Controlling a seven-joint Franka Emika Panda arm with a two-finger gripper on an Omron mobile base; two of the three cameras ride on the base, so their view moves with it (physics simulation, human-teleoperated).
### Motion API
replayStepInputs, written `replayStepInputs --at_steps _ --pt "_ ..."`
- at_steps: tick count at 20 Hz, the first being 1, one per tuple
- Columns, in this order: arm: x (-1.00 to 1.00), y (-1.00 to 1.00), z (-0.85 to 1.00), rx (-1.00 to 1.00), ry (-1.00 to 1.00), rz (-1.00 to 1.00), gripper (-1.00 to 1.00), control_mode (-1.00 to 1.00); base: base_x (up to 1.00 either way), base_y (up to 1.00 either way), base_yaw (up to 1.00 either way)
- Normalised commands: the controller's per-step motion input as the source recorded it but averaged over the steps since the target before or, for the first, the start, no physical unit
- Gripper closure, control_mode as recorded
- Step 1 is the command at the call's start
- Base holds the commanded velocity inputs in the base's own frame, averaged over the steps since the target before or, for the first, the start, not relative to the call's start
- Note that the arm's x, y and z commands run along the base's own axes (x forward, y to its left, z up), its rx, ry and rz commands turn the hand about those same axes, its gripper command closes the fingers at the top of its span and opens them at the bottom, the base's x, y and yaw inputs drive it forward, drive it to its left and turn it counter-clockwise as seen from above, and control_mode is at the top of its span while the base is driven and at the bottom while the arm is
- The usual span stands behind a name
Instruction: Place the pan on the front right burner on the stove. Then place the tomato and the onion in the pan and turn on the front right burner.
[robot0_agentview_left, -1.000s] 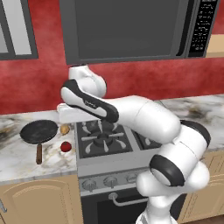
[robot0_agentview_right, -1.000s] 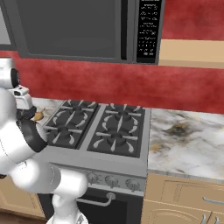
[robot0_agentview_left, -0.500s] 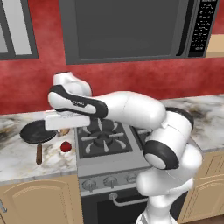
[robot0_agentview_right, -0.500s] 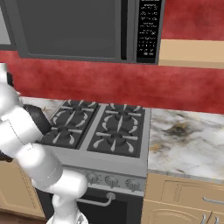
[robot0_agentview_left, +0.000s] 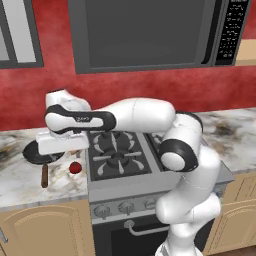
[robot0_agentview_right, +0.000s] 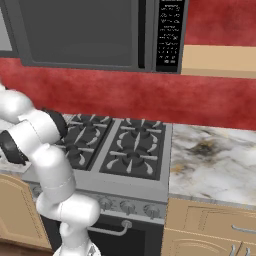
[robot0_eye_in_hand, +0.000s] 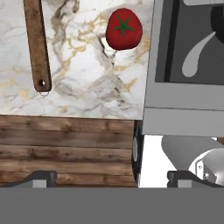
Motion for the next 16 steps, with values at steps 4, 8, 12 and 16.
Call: replayStepInputs --at_steps 4,8,12,16 --pt "0.28 0.46 -0.23 -0.06 0.0 0.0 -1.0 -1.0 0.0 0.0 0.0" --pt "0.32 0.41 -0.25 -0.07 0.0 0.0 -1.0 -1.0 0.0 0.0 0.0" --pt "0.32 0.37 -0.22 -0.08 0.0 0.0 -1.0 -1.0 0.0 0.0 0.0" --pt "0.35 0.38 -0.19 -0.09 0.0 0.0 -1.0 -1.0 0.0 0.0 0.0"
